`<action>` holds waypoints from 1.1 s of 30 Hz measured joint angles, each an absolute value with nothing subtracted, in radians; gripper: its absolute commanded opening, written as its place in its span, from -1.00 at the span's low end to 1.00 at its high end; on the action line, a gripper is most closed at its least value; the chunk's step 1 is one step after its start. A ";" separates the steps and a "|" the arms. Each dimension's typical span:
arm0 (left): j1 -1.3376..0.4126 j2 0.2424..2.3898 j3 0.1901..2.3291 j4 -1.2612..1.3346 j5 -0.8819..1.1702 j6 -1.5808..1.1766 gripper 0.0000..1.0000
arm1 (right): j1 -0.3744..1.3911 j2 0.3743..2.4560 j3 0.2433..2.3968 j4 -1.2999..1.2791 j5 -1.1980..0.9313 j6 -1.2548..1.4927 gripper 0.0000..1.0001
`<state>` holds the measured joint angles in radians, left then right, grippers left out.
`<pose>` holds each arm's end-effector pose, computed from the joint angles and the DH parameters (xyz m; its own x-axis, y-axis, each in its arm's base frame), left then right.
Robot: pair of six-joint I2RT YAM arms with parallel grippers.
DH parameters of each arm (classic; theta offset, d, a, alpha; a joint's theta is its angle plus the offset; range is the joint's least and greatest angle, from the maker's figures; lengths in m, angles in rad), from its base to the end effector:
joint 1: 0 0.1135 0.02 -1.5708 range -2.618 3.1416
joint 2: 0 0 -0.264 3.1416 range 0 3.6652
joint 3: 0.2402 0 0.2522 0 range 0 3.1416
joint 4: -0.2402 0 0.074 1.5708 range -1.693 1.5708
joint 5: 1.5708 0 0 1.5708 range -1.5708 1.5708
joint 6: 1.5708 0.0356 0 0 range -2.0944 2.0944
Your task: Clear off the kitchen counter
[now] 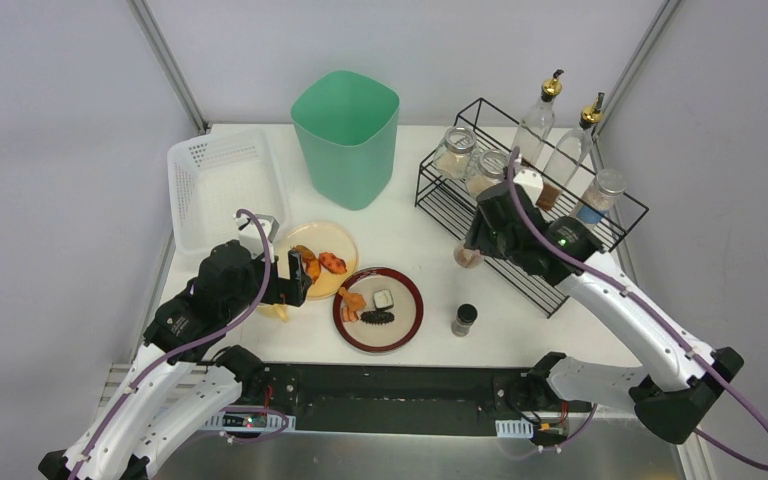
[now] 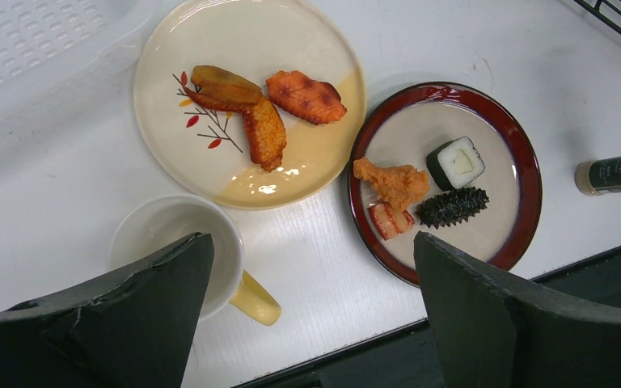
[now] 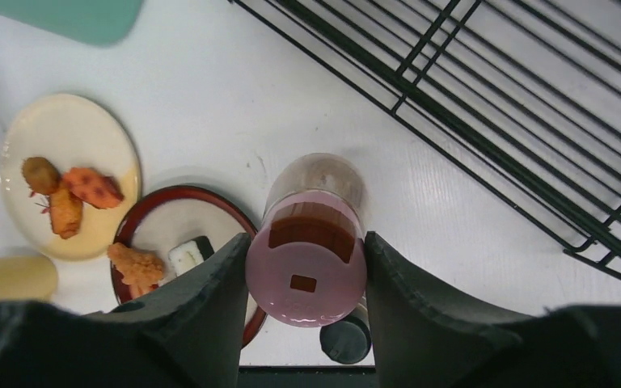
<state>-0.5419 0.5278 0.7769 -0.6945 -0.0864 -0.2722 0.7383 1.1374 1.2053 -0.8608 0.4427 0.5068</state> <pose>0.0987 -0.0558 0.3178 -0.4757 -0.0262 -0.8792 0.3314 0.9205 -0.2068 0.1759 0.1395 0.3539 -0.6479 0.0034 -0.7617 -0.0815 0.9939 0.0738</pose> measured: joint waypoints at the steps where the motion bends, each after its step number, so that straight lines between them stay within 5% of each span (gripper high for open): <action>1: -0.542 0.528 0.777 -0.694 -0.086 -0.272 0.99 | 0.739 1.132 1.237 -0.875 0.447 0.500 -0.52; 10: -0.542 0.528 0.777 -0.694 -0.086 -0.272 0.99 | 0.718 1.124 1.443 -1.003 0.543 0.397 -0.45; 16: -0.542 0.528 0.777 -0.694 -0.086 -0.272 0.99 | 0.555 1.148 1.455 -1.007 0.532 0.328 -0.48; 33: -0.542 0.528 0.777 -0.694 -0.086 -0.272 0.99 | 0.286 1.302 1.535 -0.946 0.344 0.270 -0.50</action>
